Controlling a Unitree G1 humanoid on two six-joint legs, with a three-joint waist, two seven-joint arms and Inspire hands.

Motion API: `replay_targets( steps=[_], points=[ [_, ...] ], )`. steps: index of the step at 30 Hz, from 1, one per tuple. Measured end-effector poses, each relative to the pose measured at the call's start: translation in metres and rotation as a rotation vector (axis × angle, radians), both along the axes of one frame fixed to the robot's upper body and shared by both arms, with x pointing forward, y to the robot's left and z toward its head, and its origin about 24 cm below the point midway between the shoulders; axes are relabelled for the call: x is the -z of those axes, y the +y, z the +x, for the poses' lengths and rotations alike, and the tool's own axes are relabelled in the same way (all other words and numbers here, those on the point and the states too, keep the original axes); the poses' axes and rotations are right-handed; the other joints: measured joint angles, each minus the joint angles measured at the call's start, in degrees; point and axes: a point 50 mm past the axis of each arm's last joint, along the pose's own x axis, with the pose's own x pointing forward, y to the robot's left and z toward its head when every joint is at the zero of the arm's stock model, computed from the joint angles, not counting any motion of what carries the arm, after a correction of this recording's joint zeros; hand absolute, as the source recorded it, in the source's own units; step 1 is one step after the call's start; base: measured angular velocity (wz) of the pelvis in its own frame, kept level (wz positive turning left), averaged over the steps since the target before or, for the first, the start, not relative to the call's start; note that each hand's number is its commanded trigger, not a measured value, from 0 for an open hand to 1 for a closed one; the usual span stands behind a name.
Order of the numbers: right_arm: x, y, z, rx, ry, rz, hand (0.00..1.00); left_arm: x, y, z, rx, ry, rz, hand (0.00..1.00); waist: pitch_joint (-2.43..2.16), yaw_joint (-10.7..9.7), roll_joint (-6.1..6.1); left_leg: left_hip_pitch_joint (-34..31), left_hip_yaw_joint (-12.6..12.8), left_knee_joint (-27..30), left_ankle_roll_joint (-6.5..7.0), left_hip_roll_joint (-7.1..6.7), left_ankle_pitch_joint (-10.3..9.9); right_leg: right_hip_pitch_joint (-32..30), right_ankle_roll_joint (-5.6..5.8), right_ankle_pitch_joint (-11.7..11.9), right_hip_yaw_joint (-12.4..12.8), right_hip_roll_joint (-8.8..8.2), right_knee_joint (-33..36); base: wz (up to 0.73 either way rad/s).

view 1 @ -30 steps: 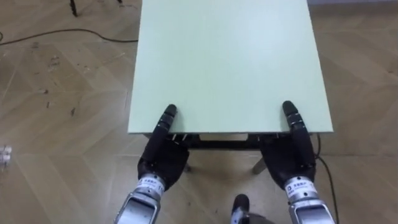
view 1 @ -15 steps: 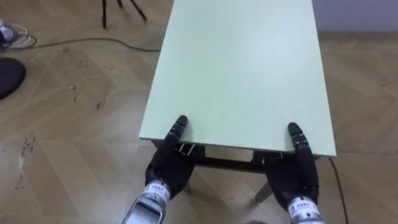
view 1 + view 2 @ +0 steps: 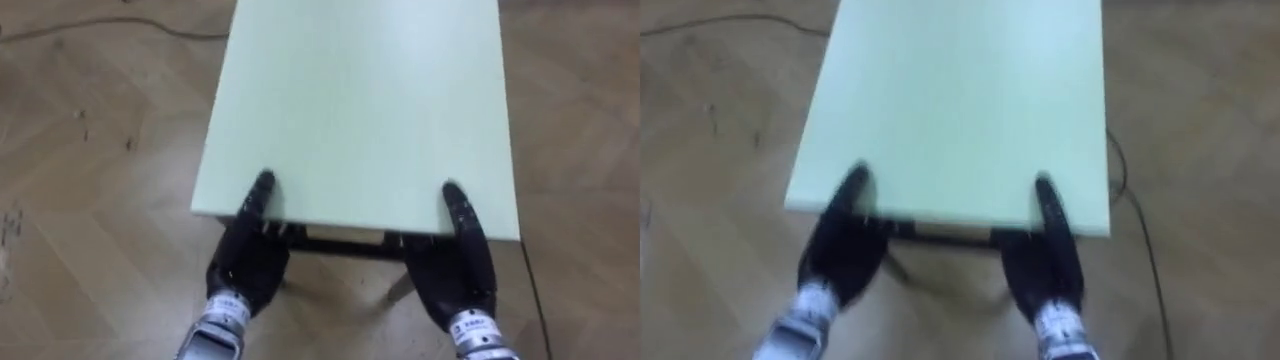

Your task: Move table with human

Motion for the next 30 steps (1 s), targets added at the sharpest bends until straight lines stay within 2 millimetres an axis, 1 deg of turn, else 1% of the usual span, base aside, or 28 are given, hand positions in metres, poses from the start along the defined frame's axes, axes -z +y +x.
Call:
replay_targets(
  steps=[1,3,5,6,7,8,9,10,11,12,13,14,15,16,17,18,19,20,21,22,23,24,25,26,27,28,29,30],
  points=[
    [0.001,-0.002,-0.002,0.006,0.004,-0.006,1.0,0.001,-0.001,-0.001,0.011,0.006,0.0,1.0,0.19,-0.7,0.09,-0.3,-0.9,0.0,0.04,-0.05,0.6,0.0,-0.48,-0.3,0.0,0.44,0.1,0.34],
    [0.003,-0.003,-0.004,0.017,0.012,-0.006,1.0,0.003,-0.002,-0.003,0.015,0.017,-0.002,1.0,0.35,-0.5,-0.08,-0.3,-1.4,0.2,-0.21,0.06,1.2,-0.1,-0.99,-1.4,-0.3,0.56,0.9,0.1],
    [0.006,-0.004,-0.007,0.022,0.031,-0.004,1.0,0.005,-0.003,-0.006,0.02,0.035,-0.003,1.0,0.46,0.0,-0.05,-0.3,-2.4,0.4,-0.58,0.3,2.2,-0.4,-1.11,-2.0,-0.4,0.93,2.1,-0.04],
    [0.008,-0.004,-0.01,0.025,0.041,-0.001,1.0,0.006,-0.003,-0.008,0.027,0.04,0.007,1.0,0.56,0.8,0.1,-0.2,-2.8,0.4,-0.99,1.13,3.0,-1.1,-1.18,-2.0,-0.3,1.68,3.5,-0.14],
    [0.011,-0.004,-0.012,0.035,0.052,0.004,1.0,0.007,-0.005,-0.008,0.041,0.049,0.01,1.0,0.76,2.2,0.14,-0.3,-6.2,0.2,-2.07,1.34,4.6,-2.4,-1.68,-1.9,-0.3,2.55,5.7,-0.21],
    [0.011,-0.003,-0.013,0.038,0.057,0.009,1.0,0.007,-0.005,-0.009,0.041,0.055,0.011,1.0,0.8,3.0,0.17,-0.3,-8.4,-0.1,-2.98,1.44,5.7,-3.3,-2.61,-1.9,0.1,3.43,5.9,-0.28],
    [0.012,-0.002,-0.013,0.037,0.064,0.012,1.0,0.008,-0.005,-0.009,0.041,0.059,0.011,1.0,1.06,3.9,0.56,-0.1,-12.7,-2.1,-4.94,1.21,8.5,-5.4,-5.23,-0.9,0.1,5.85,3.8,0.14],
    [0.013,-0.003,-0.015,0.045,0.067,0.008,1.0,0.007,-0.007,-0.009,0.047,0.063,0.007,1.0,1.0,3.2,0.82,0.4,-16.6,-7.2,-8.7,-0.39,13.1,-6.9,-7.65,1.8,-1.2,7.15,2.5,0.36],
    [0.012,-0.004,-0.014,0.048,0.057,0.006,1.0,0.006,-0.005,-0.007,0.046,0.055,0.014,1.0,1.05,2.5,0.38,0.3,-16.3,-8.1,-10.7,-0.22,14.3,-8.1,-8.2,2.7,-3.4,5.71,2.9,0.26],
    [0.011,-0.002,-0.009,0.034,0.045,0.005,1.0,0.005,-0.003,-0.007,0.038,0.042,0.01,1.0,1.6,2.9,0.27,0.0,-12.9,-0.7,-12.34,3.49,9.5,-10.0,-9.21,3.4,-5.2,5.92,3.7,-0.19],
    [0.012,0.002,-0.007,0.021,0.048,0.005,1.0,0.008,0.002,-0.011,0.023,0.048,0.006,1.0,1.38,3.0,1.18,0.6,-11.7,9.3,-13.27,8.37,3.7,-10.1,-10.32,4.1,-8.0,7.17,3.8,-0.34],
    [0.012,0.003,-0.007,0.018,0.048,0.003,1.0,0.008,0.004,-0.012,0.021,0.048,0.002,1.0,1.42,3.0,1.69,1.5,-11.8,13.5,-13.94,10.66,2.0,-10.2,-10.76,4.3,-9.1,7.89,3.8,0.0],
    [0.013,0.003,-0.008,0.02,0.051,0.002,1.0,0.009,0.005,-0.013,0.023,0.054,-0.002,1.0,1.34,2.8,2.24,4.2,-12.2,19.0,-15.0,14.94,0.3,-10.8,-11.42,4.6,-11.0,8.87,4.0,0.34],
    [0.012,0.004,-0.008,0.02,0.045,0.006,1.0,0.009,0.005,-0.012,0.027,0.052,-0.005,1.0,1.28,2.0,2.42,7.5,-12.9,21.5,-15.78,18.24,0.0,-12.5,-11.72,4.7,-12.7,8.96,5.3,0.47],
    [0.01,0.004,-0.007,0.02,0.038,0.005,1.0,0.008,0.005,-0.011,0.029,0.046,-0.009,1.0,1.24,1.3,2.53,9.3,-13.5,22.1,-15.87,19.6,0.1,-13.5,-11.91,4.6,-13.1,8.95,6.1,0.47],
    [0.008,0.003,-0.005,0.017,0.021,0.003,1.0,0.006,0.002,-0.008,0.035,0.034,-0.013,1.0,1.24,0.7,2.93,13.2,-13.8,21.7,-16.38,22.51,0.4,-15.6,-12.44,4.7,-13.6,8.92,7.2,0.38],
    [0.006,0.003,-0.002,0.018,0.009,0.001,1.0,0.004,0.0,-0.006,0.037,0.024,-0.015,1.0,1.17,-0.2,3.42,17.7,-13.9,18.9,-18.11,24.63,1.4,-17.6,-12.57,4.7,-14.0,8.73,8.5,0.3],
    [0.005,0.002,-0.001,0.021,0.002,-0.001,1.0,0.003,-0.002,-0.005,0.039,0.019,-0.017,1.0,1.12,-0.4,3.64,20.3,-13.7,16.6,-18.82,25.26,2.0,-18.7,-12.59,4.7,-14.1,8.45,9.2,0.15],
    [0.003,0.001,0.001,0.03,-0.013,-0.005,1.0,0.001,-0.004,-0.002,0.043,0.007,-0.018,1.0,1.04,-0.5,3.94,24.7,-13.6,11.3,-19.94,25.69,3.8,-20.8,-12.68,4.8,-14.1,7.88,10.7,0.0],
    [0.004,0.003,0.002,0.035,-0.009,0.0,1.0,0.001,-0.002,-0.001,0.042,0.008,-0.009,1.0,1.34,-0.4,3.45,25.2,-11.6,7.2,-19.39,25.73,9.0,-21.5,-12.93,5.1,-13.7,6.86,11.7,0.0],
    [0.005,0.002,0.001,0.033,-0.005,-0.002,1.0,0.002,-0.003,-0.002,0.044,0.012,-0.009,1.0,1.17,-0.5,3.82,25.5,-11.8,4.5,-19.42,25.45,9.0,-21.5,-12.9,5.2,-13.4,6.79,12.0,-0.16],
    [0.006,0.0,0.0,0.032,0.003,-0.005,1.0,0.003,-0.004,-0.003,0.046,0.022,-0.008,1.0,1.23,-0.1,4.55,26.1,-12.2,0.7,-20.13,24.38,8.2,-21.8,-12.75,5.3,-13.3,6.51,13.3,-0.12],
    [0.007,-0.001,-0.001,0.03,0.01,-0.006,1.0,0.003,-0.003,-0.004,0.043,0.027,-0.005,1.0,1.11,-0.4,4.95,27.0,-13.5,-2.4,-21.57,22.88,7.3,-22.5,-11.88,5.9,-13.1,5.73,14.5,0.08],
    [0.007,-0.003,-0.001,0.038,0.009,-0.005,1.0,0.003,-0.003,-0.003,0.047,0.023,-0.001,1.0,1.09,-1.1,5.07,27.1,-13.6,-4.4,-21.82,22.23,7.1,-23.1,-11.64,6.4,-13.1,5.04,14.7,0.57],
    [0.007,-0.006,-0.004,0.051,-0.004,-0.001,1.0,0.0,-0.007,0.001,0.065,0.008,0.016,1.0,1.09,-1.6,5.17,27.3,-12.2,-8.7,-21.77,20.89,7.1,-24.7,-11.34,7.8,-12.0,3.76,15.4,0.52],
    [0.005,-0.008,-0.002,0.053,-0.017,0.005,1.0,-0.002,-0.01,0.003,0.069,-0.004,0.014,1.0,1.21,-1.4,5.19,28.7,-9.4,-11.9,-21.83,19.23,7.2,-30.2,-12.25,9.9,-8.7,1.03,24.0,0.28],
    [0.004,-0.008,0.001,0.043,-0.02,0.003,1.0,-0.003,-0.011,0.004,0.063,-0.005,0.005,1.0,2.0,-2.3,5.35,30.2,-7.7,-12.6,-22.18,18.76,7.0,-34.7,-13.81,12.9,-6.4,-0.36,32.8,-0.13],
    [0.003,-0.011,0.006,0.004,-0.021,-0.021,1.0,0.005,-0.006,-0.001,0.023,0.01,-0.033,1.0,2.81,-4.5,8.51,30.6,-4.3,-11.3,-22.37,21.24,3.8,-42.7,-12.04,12.3,-3.2,3.99,35.3,-0.23]
  ],
)
